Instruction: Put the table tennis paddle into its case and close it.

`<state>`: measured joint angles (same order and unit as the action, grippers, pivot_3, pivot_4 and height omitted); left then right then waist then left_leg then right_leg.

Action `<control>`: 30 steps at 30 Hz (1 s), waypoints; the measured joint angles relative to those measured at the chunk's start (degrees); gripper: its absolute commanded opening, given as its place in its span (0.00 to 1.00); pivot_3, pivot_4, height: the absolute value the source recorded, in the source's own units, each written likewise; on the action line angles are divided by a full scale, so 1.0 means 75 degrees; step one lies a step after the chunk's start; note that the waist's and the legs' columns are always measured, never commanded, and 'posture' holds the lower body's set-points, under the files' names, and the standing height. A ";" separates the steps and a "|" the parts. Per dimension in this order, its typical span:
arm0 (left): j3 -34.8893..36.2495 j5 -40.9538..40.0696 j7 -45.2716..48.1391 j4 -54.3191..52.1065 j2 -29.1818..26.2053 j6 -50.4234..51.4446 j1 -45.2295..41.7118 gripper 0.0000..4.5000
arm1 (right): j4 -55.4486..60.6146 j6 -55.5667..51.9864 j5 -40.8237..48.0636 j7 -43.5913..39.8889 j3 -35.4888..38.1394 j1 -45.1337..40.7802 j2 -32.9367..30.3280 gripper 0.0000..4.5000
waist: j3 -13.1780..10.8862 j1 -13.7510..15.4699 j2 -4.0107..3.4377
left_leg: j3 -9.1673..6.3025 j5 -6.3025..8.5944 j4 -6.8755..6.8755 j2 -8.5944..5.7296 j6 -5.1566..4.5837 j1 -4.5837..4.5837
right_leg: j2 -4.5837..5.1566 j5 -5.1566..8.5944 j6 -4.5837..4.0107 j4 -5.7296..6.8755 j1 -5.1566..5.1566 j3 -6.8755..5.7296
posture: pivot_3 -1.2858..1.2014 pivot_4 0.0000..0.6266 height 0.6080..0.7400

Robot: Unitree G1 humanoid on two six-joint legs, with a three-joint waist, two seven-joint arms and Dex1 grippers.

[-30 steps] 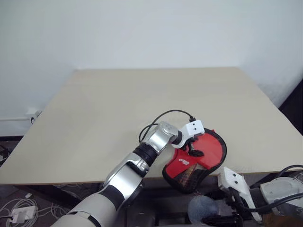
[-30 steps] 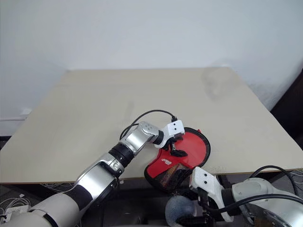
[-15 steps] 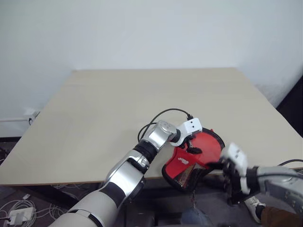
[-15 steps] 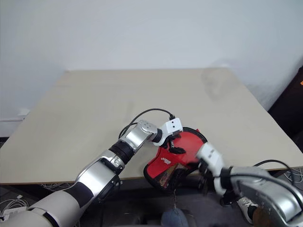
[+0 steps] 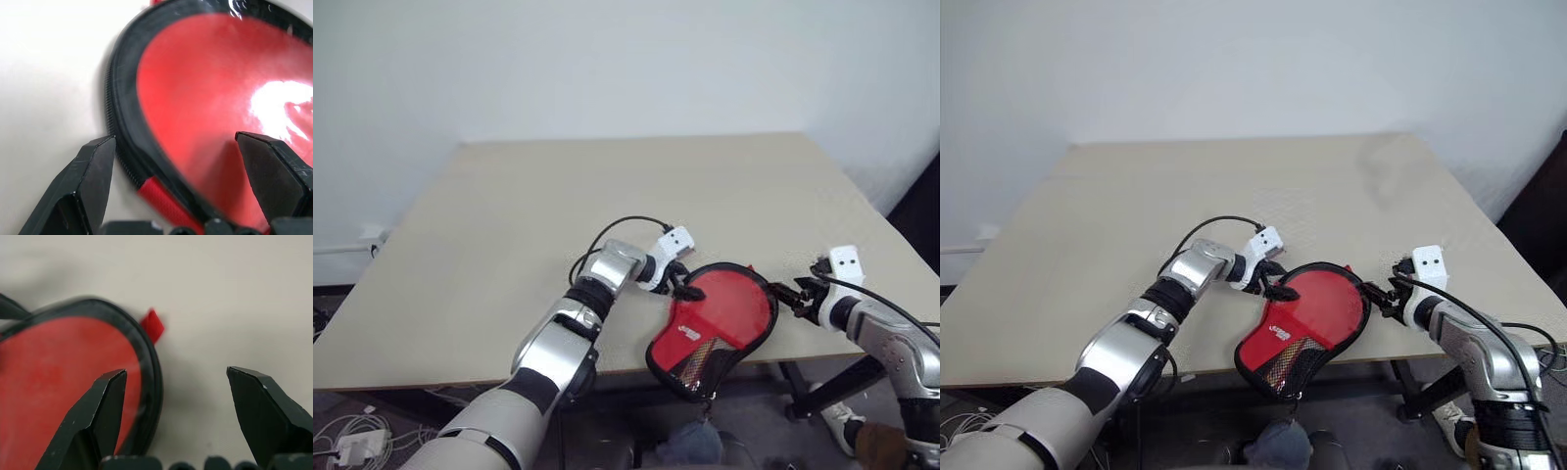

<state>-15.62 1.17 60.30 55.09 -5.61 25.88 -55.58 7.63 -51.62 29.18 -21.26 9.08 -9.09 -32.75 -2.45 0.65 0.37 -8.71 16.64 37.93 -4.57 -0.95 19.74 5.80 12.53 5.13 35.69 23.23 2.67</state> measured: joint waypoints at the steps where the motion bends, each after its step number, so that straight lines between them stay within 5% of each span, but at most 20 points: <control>1: 0.0106 -0.0061 0.0167 -0.0001 -0.0121 0.0131 0.0000 0.92 | -0.0067 -0.0060 -0.0009 -0.0010 -0.0072 -0.0009 0.0055 0.79 | -0.0005 -0.0002 0.0001 | 0.0001 0.0000 0.0001 0.0000 0.0000 0.0006 | -0.0001 -0.0004 -0.0005 0.0000 0.0009 0.0000 | 0.52 0.00 1.00; 7: 0.0670 -0.0673 0.1017 -0.0394 -0.0580 0.0763 -0.0015 0.92 | -0.0099 -0.0299 -0.0026 -0.0152 -0.0458 -0.0264 0.0250 0.75 | -0.0018 -0.0001 -0.0009 | 0.0001 -0.0001 0.0006 0.0002 0.0000 0.0013 | -0.0003 -0.0009 -0.0013 0.0000 0.0013 -0.0002 | 0.52 0.00 1.00; 18: 0.0890 -0.0759 0.0616 -0.0372 -0.0816 0.0993 -0.0026 0.92 | -0.0241 -0.0080 -0.0370 -0.0130 -0.0403 -0.0382 0.0549 0.01 | -0.0016 -0.0067 -0.0006 | 0.0001 -0.0003 0.0019 0.0012 0.0002 0.0005 | -0.0016 -0.0023 -0.0032 0.0006 0.0006 -0.0001 | 0.52 0.00 1.00; 25: 0.0896 -0.0726 0.0407 -0.0295 -0.0848 0.0988 -0.0022 0.92 | -0.0496 0.0010 -0.0437 0.0323 -0.0102 -0.0587 0.1170 0.00 | -0.0017 -0.0106 -0.0005 | 0.0021 -0.0011 0.0024 0.0025 0.0015 -0.0004 | -0.0045 -0.0055 -0.0055 0.0007 0.0009 0.0032 | 0.52 0.00 1.00; 30: 0.0871 -0.0689 0.0283 -0.0175 -0.0818 0.0972 0.0117 0.92 | -0.1387 0.0467 -0.0798 0.1677 0.0399 -0.1678 0.2041 0.00 | -0.0029 -0.0140 -0.0023 | 0.0030 -0.0046 0.0030 0.0043 0.0032 -0.0009 | -0.0085 -0.0112 -0.0052 0.0005 0.0009 0.0067 | 0.52 0.00 1.00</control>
<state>-9.09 -4.00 62.42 53.77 -11.74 33.16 -54.70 -2.77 -48.12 23.20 -8.69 12.08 -21.67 -17.44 -2.66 -0.40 0.20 -8.49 16.29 38.15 -4.25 -0.71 19.67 5.16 11.69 4.75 35.73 23.30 3.17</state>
